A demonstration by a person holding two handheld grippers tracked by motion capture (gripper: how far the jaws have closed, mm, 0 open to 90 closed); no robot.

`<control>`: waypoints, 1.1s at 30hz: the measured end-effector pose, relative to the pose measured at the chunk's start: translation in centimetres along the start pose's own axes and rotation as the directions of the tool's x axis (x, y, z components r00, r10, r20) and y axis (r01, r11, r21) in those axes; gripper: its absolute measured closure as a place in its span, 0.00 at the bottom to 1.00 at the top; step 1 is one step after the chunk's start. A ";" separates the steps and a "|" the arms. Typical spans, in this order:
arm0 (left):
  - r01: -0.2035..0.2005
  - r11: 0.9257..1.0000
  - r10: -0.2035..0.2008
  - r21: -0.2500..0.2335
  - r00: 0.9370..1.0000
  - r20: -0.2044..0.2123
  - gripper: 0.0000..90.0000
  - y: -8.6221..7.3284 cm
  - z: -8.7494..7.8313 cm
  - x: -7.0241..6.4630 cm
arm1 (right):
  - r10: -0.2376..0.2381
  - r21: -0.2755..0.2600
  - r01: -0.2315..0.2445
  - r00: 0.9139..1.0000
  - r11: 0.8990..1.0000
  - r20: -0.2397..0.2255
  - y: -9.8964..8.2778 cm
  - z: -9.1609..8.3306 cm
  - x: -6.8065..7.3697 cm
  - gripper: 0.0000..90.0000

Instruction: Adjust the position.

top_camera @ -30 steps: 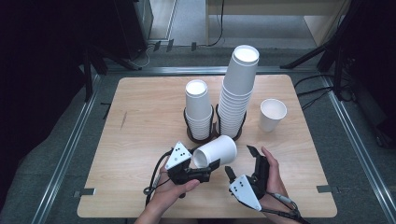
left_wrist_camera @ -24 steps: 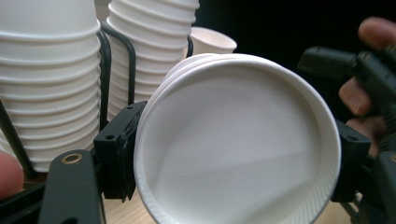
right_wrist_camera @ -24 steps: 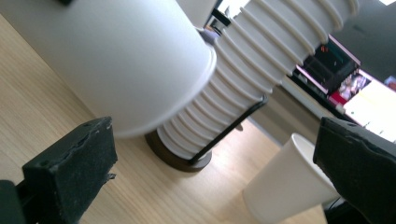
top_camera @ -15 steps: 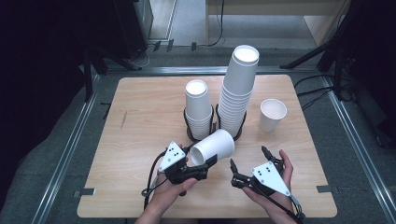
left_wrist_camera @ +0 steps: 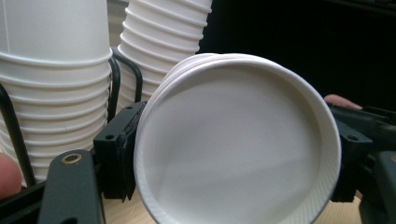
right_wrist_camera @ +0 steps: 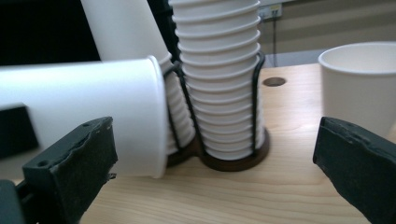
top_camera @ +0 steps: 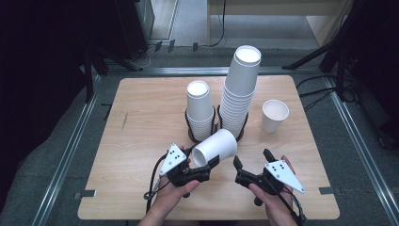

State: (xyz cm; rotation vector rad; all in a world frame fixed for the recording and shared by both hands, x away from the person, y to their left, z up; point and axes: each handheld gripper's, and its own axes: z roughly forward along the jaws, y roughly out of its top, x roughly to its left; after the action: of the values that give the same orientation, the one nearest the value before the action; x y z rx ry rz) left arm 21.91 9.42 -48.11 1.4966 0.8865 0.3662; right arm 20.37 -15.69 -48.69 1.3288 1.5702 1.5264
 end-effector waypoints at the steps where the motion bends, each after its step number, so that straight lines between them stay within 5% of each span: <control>1: 0.003 1.000 -0.003 -0.019 1.000 -0.001 0.25 0.0 -0.1 0.0 | 0.091 0.002 -0.091 0.994 0.996 -0.053 0.3 -0.2 0.1 0.00; 3: 0.004 1.000 -0.004 -0.029 1.000 0.000 0.25 -0.1 -0.1 0.0 | 0.114 0.003 -0.115 0.991 0.993 -0.069 0.4 -0.3 0.1 0.00; 6: -0.005 0.998 0.004 -0.058 1.000 -0.006 0.26 -0.1 -0.2 -0.2 | 0.236 0.025 -0.234 0.965 0.972 -0.115 0.8 -0.5 0.5 0.00; 7: -0.007 0.998 0.006 -0.062 1.000 -0.006 0.26 -0.1 -0.2 -0.2 | 0.283 0.038 -0.281 0.951 0.959 -0.127 0.8 -0.5 0.5 0.00; 9: -0.010 0.997 0.009 -0.070 1.000 -0.005 0.26 -0.1 -0.2 -0.3 | 0.388 0.075 -0.381 0.908 0.922 -0.157 0.9 -0.4 0.5 0.00; 10: -0.010 0.997 0.009 -0.070 1.000 -0.005 0.26 -0.1 -0.2 -0.3 | 0.388 0.075 -0.381 0.908 0.922 -0.157 0.9 -0.4 0.5 0.00; 11: -0.010 0.997 0.010 -0.076 1.000 -0.003 0.26 -0.2 -0.3 -0.3 | 0.486 0.111 -0.473 0.855 0.874 -0.181 1.0 -0.4 0.6 0.00; 13: -0.011 0.997 0.011 -0.081 1.000 -0.002 0.26 -0.2 -0.3 -0.3 | 0.536 0.129 -0.520 0.822 0.844 -0.192 1.0 -0.4 0.7 0.00; 14: -0.011 0.997 0.011 -0.081 1.000 -0.002 0.26 -0.2 -0.3 -0.3 | 0.536 0.129 -0.520 0.822 0.844 -0.192 1.0 -0.4 0.7 0.00; 15: -0.010 0.996 0.010 -0.088 1.000 0.003 0.26 -0.2 -0.3 -0.5 | 0.588 0.144 -0.570 0.784 0.809 -0.197 1.2 -0.6 0.9 0.00; 20: -0.021 0.995 0.022 -0.096 1.000 0.010 0.26 -0.3 -0.3 -0.7 | 0.682 0.148 -0.666 0.703 0.731 -0.203 1.6 -0.9 1.3 0.00; 22: -0.016 0.995 0.017 -0.096 1.000 0.010 0.26 -0.4 -0.1 -0.8 | 0.734 0.165 -0.716 0.649 0.678 -0.201 1.7 -0.8 1.5 0.00; 23: -0.021 0.996 0.022 -0.092 1.000 0.010 0.26 -0.5 -0.1 -0.9 | 0.752 0.168 -0.734 0.630 0.658 -0.193 1.7 -0.8 1.6 0.00; 24: -0.021 0.996 0.022 -0.092 1.000 0.010 0.26 -0.5 -0.1 -0.9 | 0.752 0.168 -0.734 0.630 0.658 -0.193 1.7 -0.8 1.6 0.00; 25: -0.023 0.995 0.024 -0.093 1.000 0.014 0.26 -0.6 0.0 -1.0 | 0.788 0.176 -0.769 0.589 0.615 -0.181 1.6 -0.6 1.7 0.00; 26: -0.023 0.995 0.024 -0.093 1.000 0.014 0.26 -0.6 0.0 -1.0 | 0.788 0.176 -0.769 0.589 0.615 -0.181 1.6 -0.6 1.7 0.00; 27: -0.025 0.995 0.026 -0.098 1.000 0.013 0.26 -0.6 0.0 -1.1 | 0.797 0.177 -0.778 0.577 0.603 -0.177 1.6 -0.5 1.7 0.00; 28: -0.026 0.994 0.028 -0.105 0.999 0.019 0.26 -0.6 0.0 -1.2 | 0.822 0.183 -0.802 0.546 0.568 -0.161 1.6 -0.3 1.8 0.00; 30: -0.031 0.994 0.033 -0.106 0.999 0.018 0.26 -0.6 0.0 -1.3 | 0.847 0.190 -0.826 0.510 0.530 -0.146 1.6 -0.1 2.0 0.00; 31: -0.033 0.994 0.035 -0.107 0.999 0.019 0.26 -0.6 0.0 -1.3 | 0.866 0.194 -0.845 0.479 0.499 -0.141 1.6 0.0 2.1 0.00; 32: -0.033 0.994 0.035 -0.107 0.999 0.019 0.26 -0.6 0.0 -1.3 | 0.866 0.194 -0.845 0.479 0.499 -0.141 1.6 0.0 2.1 0.00; 33: -0.031 0.994 0.033 -0.108 0.999 0.021 0.26 -0.6 0.0 -1.3 | 0.891 0.198 -0.870 0.432 0.452 -0.137 1.6 0.0 2.3 0.00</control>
State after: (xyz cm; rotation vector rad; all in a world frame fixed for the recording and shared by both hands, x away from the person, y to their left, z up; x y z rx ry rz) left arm 20.84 8.41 -48.34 1.4137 0.8134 0.4137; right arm 19.97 -13.82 -46.65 2.3476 1.0293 2.2847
